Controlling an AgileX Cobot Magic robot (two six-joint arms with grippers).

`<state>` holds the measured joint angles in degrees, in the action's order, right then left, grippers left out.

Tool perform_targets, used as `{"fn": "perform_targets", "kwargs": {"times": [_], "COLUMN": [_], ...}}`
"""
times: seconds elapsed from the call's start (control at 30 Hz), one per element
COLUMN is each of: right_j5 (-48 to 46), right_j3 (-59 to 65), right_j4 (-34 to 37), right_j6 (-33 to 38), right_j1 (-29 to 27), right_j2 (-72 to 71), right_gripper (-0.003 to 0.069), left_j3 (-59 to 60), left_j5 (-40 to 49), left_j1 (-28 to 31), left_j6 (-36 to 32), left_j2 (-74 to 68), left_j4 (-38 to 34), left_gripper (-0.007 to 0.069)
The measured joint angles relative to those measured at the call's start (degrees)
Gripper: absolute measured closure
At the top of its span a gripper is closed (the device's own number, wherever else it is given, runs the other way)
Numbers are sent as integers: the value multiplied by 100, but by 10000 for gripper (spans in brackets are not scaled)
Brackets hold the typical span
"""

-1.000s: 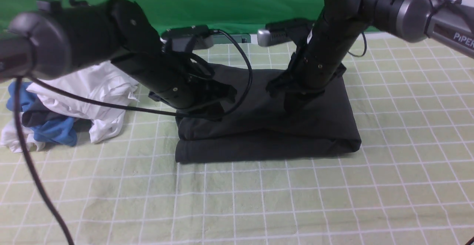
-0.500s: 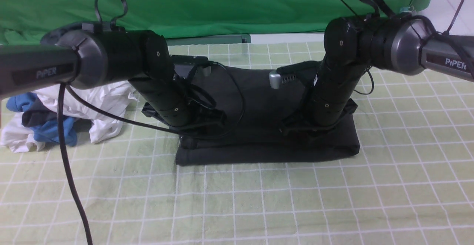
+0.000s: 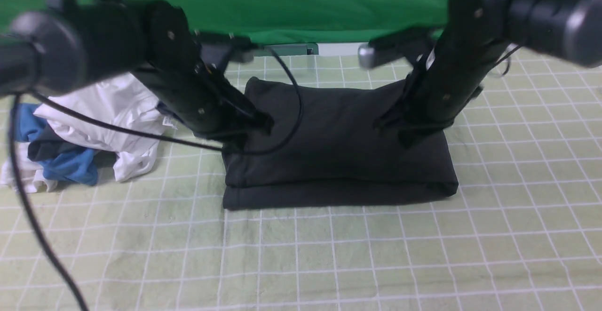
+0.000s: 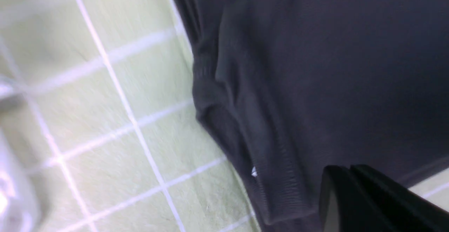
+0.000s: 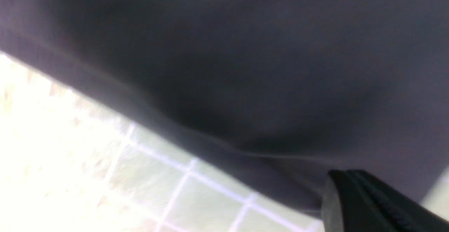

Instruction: Fold a long-sleeved shirt over a green coffee tablecloth.

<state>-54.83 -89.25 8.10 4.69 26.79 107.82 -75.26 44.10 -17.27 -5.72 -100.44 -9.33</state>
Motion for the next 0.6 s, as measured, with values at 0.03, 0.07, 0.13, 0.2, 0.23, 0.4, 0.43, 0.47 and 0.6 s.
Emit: {"fn": "perform_targets", "kwargs": {"times": [0.03, 0.07, 0.13, 0.2, 0.23, 0.4, 0.43, 0.47, 0.6], "right_j5": [24, 24, -36, -61, -89, -89, -45, 28, 696], "right_j3": [0, 0, 0, 6, 35, 357, 452, 571, 1445], "right_j4": [-36, -68, -109, -131, -152, -181, -181, -181, -187], "right_j6": [-7, 0, 28, 54, 122, 323, 336, 352, 464], "right_j1": [-52, -123, -301, -404, -560, -953, -1011, -1041, -1125], "right_j2": [-82, -181, -285, -340, -430, -1109, -1273, -1450, -2542], "right_gripper": [654, 654, 654, 654, 653, 654, 654, 654, 654], "left_j3": [0, 0, 0, 0, 7, 528, 730, 908, 1967], "left_j5": [-22, -34, -15, 39, 125, 114, 58, -22, -416], "left_j1": [0, 0, 0, 0, 0, 0, 0, 0, 0], "left_j6": [5, 5, 5, 35, 84, 352, 414, 472, 572], "left_j2": [110, 261, 475, 586, 694, 1363, 1498, 1674, 2517], "left_j4": [11, 16, 53, 73, 101, 184, 184, 184, 31], "left_gripper": [613, 613, 613, 613, 613, 613, 613, 613, 613]}}
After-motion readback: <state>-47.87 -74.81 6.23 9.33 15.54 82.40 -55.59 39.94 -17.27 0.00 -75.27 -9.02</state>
